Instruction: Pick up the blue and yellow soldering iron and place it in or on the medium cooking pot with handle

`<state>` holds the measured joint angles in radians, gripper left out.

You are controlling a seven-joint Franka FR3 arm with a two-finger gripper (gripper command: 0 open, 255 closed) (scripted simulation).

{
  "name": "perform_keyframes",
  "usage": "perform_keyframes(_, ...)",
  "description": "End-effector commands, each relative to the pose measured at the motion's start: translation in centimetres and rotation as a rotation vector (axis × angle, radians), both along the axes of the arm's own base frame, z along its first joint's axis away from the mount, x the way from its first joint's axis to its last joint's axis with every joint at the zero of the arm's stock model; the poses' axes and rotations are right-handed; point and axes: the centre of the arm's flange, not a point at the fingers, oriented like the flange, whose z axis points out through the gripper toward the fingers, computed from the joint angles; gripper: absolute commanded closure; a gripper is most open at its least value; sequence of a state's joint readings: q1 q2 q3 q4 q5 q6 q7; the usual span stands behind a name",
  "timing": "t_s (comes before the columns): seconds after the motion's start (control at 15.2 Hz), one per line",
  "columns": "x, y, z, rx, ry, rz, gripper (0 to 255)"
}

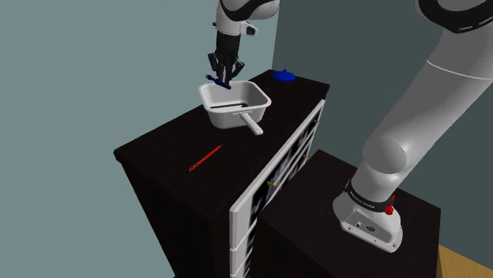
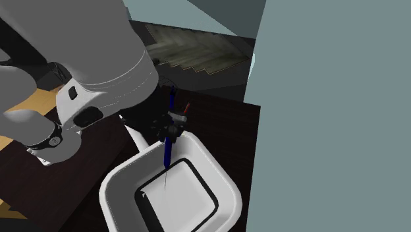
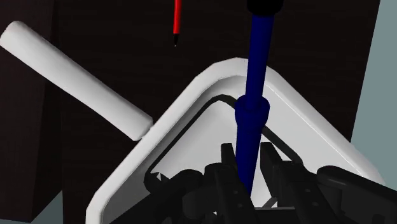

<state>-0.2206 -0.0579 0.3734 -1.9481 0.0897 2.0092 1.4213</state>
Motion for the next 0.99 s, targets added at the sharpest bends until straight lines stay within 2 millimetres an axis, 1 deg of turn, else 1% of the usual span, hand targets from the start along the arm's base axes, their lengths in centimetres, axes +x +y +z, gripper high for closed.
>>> perform_keyframes(0.0,-1.2,-2.6,-0.2,0.001,0.000,0.001,255)
perform_keyframes(0.13,-2.1,-5.1,-0.1,0.001,0.000,0.001,255)
perform_keyframes(0.2,-2.5,-5.9,-0.1,0.001,0.000,0.001,255)
perform_keyframes(0.92,-2.5,-5.9,-5.9,0.001,0.000,0.001,255)
